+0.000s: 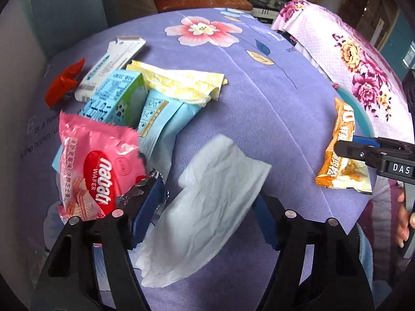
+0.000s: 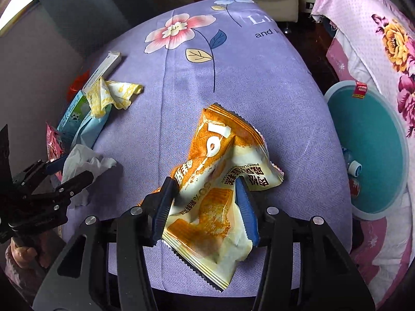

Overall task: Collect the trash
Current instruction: 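Grasp the white tissue with the left gripper while the right grasps the orange wrapper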

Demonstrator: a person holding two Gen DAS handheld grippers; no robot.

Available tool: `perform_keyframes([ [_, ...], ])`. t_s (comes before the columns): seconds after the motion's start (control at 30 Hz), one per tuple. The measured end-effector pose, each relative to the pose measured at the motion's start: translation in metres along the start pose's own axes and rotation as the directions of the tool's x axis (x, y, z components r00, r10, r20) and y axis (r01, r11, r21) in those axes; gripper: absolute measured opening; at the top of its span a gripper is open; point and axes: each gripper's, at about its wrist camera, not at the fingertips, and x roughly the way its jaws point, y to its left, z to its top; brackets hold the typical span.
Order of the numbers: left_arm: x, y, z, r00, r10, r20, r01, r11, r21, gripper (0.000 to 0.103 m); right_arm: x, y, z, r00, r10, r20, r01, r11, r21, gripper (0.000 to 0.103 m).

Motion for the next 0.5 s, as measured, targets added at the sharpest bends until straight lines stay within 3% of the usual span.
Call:
perform_keyframes([
  [0.33, 0.009, -0.002, -0.012, 0.999, 0.033, -0.028, -0.033, 0.999, -0.011, 0.069, 0.001, -0.004, -0.002, 1.000, 0.020, 0.013, -0.020, 1.000, 0.002, 0.049],
  [0.4, 0.008, -0.006, -0.011, 0.999, 0.036, -0.024, -0.036, 0.999, -0.006, 0.056, -0.001, -0.004, -0.003, 1.000, 0.005, 0.030, -0.005, 1.000, -0.004, 0.048],
  [0.43, 0.007, -0.009, -0.010, 0.999, 0.033, -0.029, -0.033, 0.999, -0.004, 0.036, -0.003, -0.005, -0.003, 0.999, 0.000, 0.040, 0.001, 1.000, -0.004, 0.047],
  [0.47, 0.007, -0.010, -0.009, 0.999, 0.019, -0.036, -0.019, 1.000, -0.011, 0.028, -0.005, -0.006, -0.003, 0.999, 0.000, 0.048, 0.000, 1.000, 0.000, 0.047],
  [0.5, 0.005, -0.012, -0.007, 0.999, 0.004, -0.034, -0.004, 1.000, -0.025, 0.026, -0.007, -0.008, -0.003, 0.999, 0.005, 0.054, -0.005, 1.000, 0.007, 0.047],
])
